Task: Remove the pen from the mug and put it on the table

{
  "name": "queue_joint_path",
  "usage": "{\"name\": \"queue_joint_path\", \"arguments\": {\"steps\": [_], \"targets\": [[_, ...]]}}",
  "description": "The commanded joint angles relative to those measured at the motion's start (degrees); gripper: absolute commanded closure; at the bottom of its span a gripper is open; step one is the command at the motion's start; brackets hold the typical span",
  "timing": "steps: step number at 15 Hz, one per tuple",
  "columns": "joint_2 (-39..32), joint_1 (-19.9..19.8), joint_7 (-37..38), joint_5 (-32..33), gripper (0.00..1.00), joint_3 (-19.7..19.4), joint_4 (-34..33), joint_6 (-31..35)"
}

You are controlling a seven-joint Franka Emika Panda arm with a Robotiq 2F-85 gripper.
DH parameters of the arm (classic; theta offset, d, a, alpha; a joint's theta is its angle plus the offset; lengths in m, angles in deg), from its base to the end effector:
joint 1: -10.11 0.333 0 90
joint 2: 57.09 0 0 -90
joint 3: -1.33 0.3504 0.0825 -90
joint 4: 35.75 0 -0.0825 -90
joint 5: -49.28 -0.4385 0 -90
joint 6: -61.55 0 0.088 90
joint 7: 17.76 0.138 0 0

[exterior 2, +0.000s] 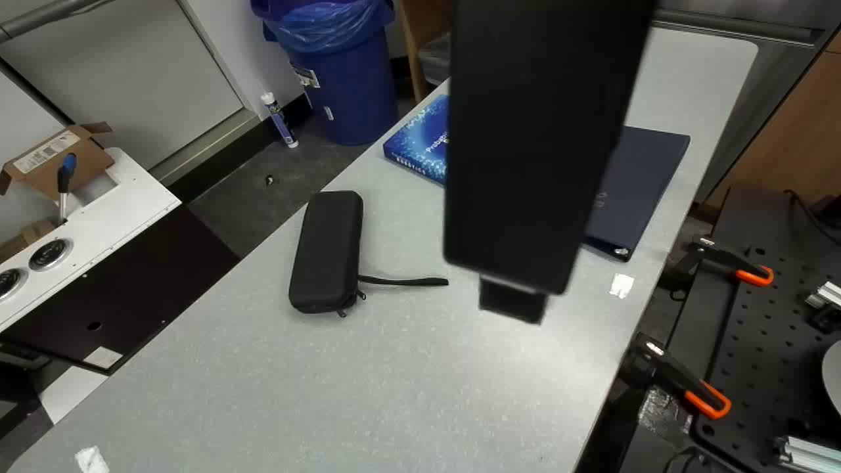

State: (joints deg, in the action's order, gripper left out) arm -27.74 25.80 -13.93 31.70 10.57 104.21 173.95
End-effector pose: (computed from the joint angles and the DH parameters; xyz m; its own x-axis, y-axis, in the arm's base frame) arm 0.3817 0.2106 0.4656 0.9725 0.2328 0.0043 0.2287 -0.9513 -0.2070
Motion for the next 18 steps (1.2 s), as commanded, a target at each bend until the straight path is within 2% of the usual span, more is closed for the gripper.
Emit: {"name": "queue_joint_path", "arguments": {"steps": [1,5,8,11,14,15,18], "targets": [[0.0,-0.8,-0.3,-0.3,0.0,0.6,-0.1,-0.2],[-1.0,-3.0,-0.8,3.9,0.0,0.5,1.4,2.4],[-1.9,-7.4,-1.1,11.1,0.0,-1.3,4.4,5.9],[-4.7,-12.2,-0.5,17.8,0.0,-3.3,7.6,13.6],[-6.9,-14.4,0.6,19.1,0.0,-5.0,9.0,17.6],[-6.1,-13.3,-0.2,17.8,0.0,-4.8,8.4,15.4],[-7.4,-14.0,-0.2,17.9,0.0,-5.4,8.8,16.6]]}}
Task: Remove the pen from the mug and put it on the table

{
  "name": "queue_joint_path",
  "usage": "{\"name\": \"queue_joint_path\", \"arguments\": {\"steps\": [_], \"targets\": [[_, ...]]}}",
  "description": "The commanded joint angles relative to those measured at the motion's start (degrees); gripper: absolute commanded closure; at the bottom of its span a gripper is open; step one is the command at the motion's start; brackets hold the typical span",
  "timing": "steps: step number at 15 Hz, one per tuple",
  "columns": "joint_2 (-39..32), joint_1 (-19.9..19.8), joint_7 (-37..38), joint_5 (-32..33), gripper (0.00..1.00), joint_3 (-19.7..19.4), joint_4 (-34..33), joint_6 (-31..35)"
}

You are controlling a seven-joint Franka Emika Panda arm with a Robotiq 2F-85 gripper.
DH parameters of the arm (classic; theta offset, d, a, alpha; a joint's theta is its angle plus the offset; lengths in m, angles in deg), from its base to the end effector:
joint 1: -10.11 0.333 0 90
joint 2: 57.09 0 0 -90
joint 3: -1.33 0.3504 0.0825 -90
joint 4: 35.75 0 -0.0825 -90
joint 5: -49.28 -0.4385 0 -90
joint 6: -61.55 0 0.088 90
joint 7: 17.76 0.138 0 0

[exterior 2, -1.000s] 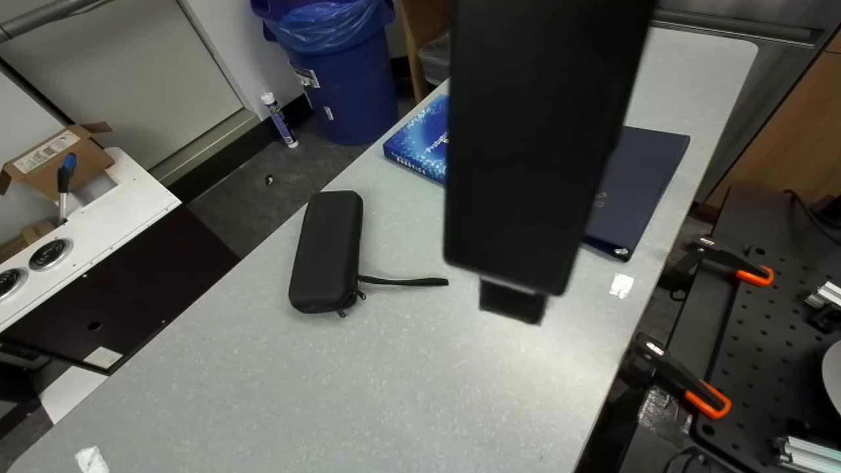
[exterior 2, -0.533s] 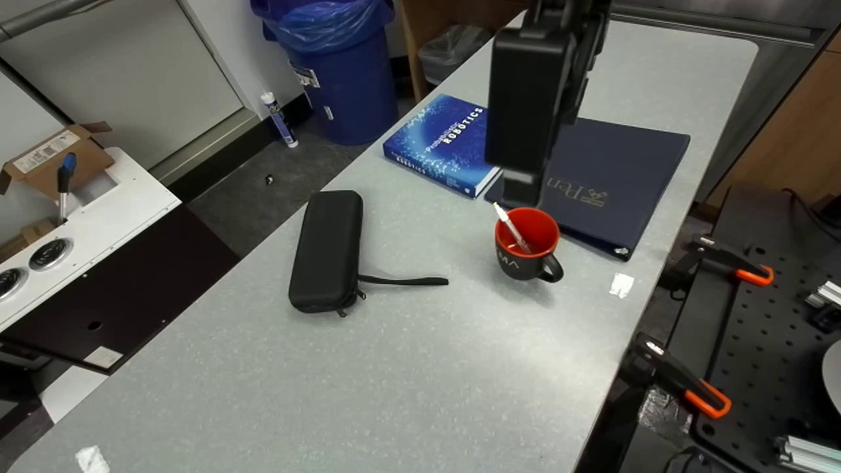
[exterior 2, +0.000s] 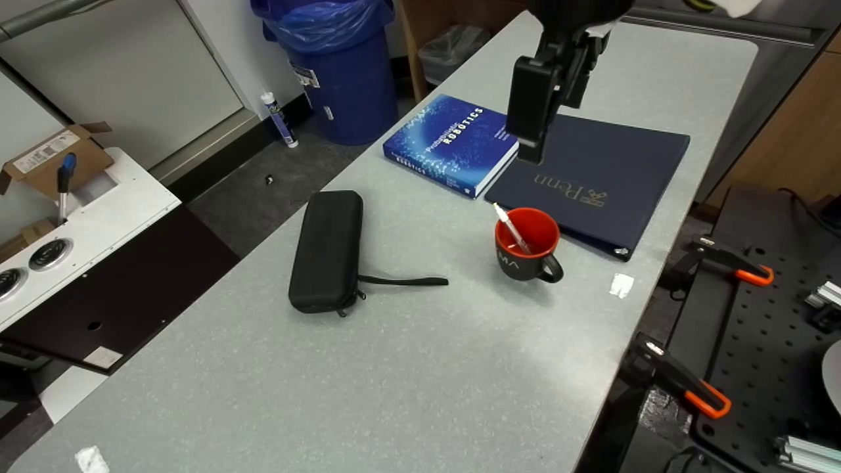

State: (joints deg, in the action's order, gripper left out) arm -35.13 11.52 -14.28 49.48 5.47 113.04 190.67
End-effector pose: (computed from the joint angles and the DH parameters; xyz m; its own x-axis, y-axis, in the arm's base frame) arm 0.4375 0.0407 0.3572 0.9986 0.0341 0.0407 0.0330 -0.9991 0.0274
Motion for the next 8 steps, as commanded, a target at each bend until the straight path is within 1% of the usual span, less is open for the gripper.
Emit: {"name": "queue_joint_path", "arguments": {"steps": [1,3,8], "targets": [[0.0,0.3,0.1,0.2,0.0,-0.3,-0.1,-0.1],[0.0,0.3,0.1,0.2,0.0,-0.3,-0.1,-0.1],[-11.7,-2.7,5.6,3.4,0.0,-0.1,-4.5,1.9]]}}
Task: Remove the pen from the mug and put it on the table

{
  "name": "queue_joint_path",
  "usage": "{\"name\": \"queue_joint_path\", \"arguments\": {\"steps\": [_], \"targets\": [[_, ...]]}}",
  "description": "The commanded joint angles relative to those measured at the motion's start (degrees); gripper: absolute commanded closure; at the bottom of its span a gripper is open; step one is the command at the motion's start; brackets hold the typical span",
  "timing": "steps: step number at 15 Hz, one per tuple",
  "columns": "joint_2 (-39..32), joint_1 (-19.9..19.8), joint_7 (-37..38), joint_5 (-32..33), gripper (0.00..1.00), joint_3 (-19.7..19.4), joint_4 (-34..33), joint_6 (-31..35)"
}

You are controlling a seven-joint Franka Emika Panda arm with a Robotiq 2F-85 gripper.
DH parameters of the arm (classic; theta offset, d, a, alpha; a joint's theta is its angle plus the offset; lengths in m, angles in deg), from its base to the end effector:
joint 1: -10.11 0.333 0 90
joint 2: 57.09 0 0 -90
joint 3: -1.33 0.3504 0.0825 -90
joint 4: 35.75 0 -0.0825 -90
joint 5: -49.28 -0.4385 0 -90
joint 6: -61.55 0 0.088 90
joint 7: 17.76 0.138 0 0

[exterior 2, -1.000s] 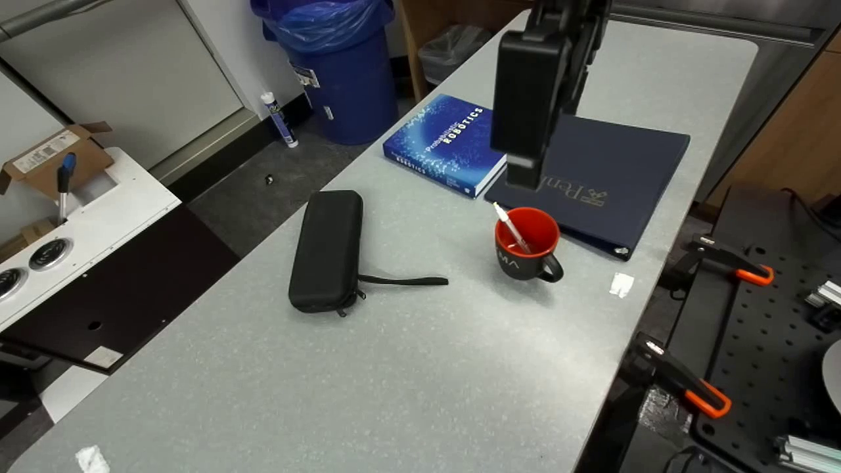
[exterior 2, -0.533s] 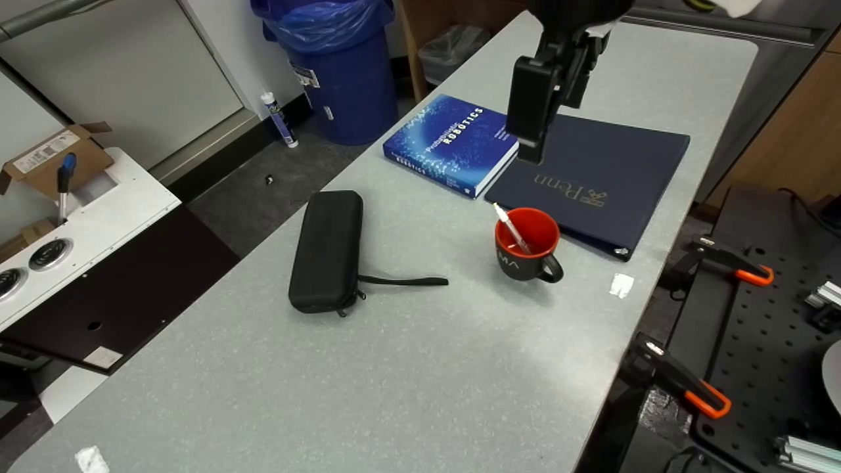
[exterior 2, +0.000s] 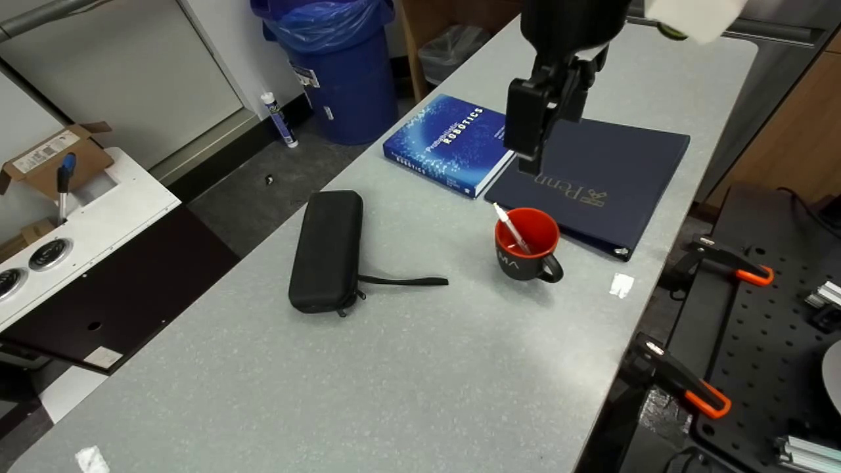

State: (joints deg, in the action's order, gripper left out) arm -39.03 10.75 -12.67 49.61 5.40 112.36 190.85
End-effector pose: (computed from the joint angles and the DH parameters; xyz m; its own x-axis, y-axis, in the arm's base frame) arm 0.4434 0.0347 0.3332 0.9999 -0.0068 -0.0115 -0.0064 -0.9996 0.0275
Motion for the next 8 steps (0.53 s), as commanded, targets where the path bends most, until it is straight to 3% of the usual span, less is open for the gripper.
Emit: {"name": "queue_joint_path", "arguments": {"steps": [1,8], "targets": [[-9.8,-2.3,5.0,4.1,0.0,-0.1,-4.7,1.7],[-24.4,-1.4,10.7,7.0,0.0,-1.5,-11.8,2.4]]}}
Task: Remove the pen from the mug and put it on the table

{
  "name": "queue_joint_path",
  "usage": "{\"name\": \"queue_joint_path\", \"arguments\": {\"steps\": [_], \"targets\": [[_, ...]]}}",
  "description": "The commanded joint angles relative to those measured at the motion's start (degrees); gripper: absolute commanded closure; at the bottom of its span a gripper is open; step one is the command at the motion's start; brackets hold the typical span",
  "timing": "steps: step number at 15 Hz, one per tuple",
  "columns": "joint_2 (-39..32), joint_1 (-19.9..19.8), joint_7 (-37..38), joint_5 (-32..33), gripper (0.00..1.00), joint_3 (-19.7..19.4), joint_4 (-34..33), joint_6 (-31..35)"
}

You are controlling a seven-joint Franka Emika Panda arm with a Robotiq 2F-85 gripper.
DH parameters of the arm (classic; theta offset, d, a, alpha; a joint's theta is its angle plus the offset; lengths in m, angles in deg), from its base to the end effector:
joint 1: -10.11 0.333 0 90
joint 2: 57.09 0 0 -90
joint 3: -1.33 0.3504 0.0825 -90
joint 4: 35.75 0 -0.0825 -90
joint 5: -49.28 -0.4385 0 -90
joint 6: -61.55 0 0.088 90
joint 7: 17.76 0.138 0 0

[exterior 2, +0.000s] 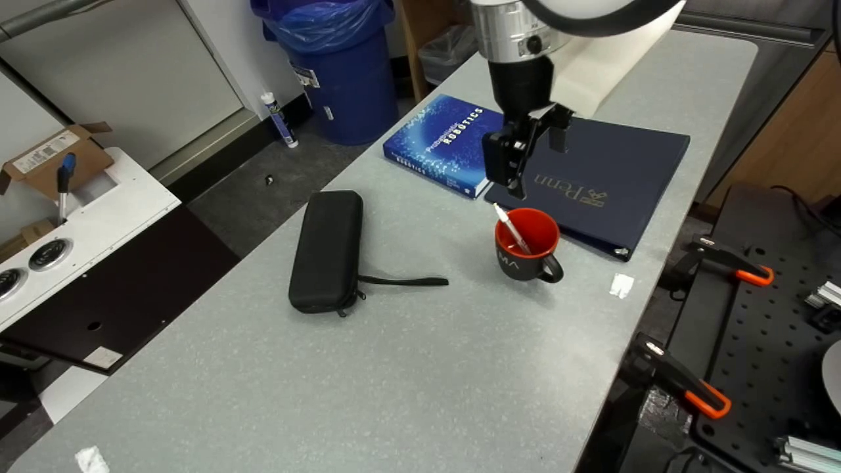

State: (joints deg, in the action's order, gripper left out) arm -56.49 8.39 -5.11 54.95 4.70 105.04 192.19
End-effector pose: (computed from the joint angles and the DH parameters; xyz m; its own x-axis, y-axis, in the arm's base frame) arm 0.4869 0.0093 0.2497 0.9805 -0.1271 -0.1499 -0.1130 -0.9886 0.0991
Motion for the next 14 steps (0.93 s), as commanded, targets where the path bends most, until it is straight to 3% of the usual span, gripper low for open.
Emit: {"name": "queue_joint_path", "arguments": {"steps": [1,10,11,12,14], "targets": [[-8.9,1.3,3.4,1.3,0.0,-0.9,-5.7,0.7],[-16.2,3.2,1.5,-0.6,0.0,-1.4,-10.8,3.3],[-16.3,3.3,1.1,-1.0,0.1,-1.2,-11.0,2.9],[-16.3,3.5,1.0,-1.3,0.26,-1.1,-11.1,2.6],[-16.2,3.8,0.5,-1.8,0.42,-1.0,-11.3,2.0]]}}
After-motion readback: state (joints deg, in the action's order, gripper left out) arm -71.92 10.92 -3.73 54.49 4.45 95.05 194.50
